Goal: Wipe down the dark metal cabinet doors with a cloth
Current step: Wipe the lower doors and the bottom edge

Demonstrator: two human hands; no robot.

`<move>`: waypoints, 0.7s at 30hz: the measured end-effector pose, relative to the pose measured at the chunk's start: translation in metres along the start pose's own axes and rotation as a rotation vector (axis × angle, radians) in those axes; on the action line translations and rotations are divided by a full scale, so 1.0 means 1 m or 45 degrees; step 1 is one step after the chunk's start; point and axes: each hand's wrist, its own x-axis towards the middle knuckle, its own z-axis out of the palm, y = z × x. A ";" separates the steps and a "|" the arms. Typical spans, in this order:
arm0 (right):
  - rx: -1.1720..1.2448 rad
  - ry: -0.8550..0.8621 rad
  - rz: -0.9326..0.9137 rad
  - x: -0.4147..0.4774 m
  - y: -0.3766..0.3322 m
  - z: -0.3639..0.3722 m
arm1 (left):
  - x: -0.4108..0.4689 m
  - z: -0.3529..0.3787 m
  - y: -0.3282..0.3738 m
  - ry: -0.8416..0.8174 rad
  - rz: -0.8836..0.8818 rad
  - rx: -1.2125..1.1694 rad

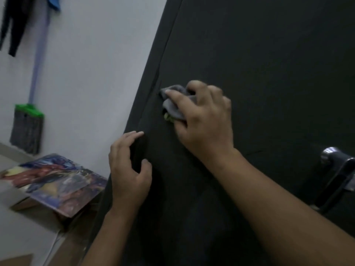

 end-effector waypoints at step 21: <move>0.012 0.000 -0.170 0.018 -0.020 0.021 | 0.013 -0.043 -0.047 -0.246 -0.614 -0.568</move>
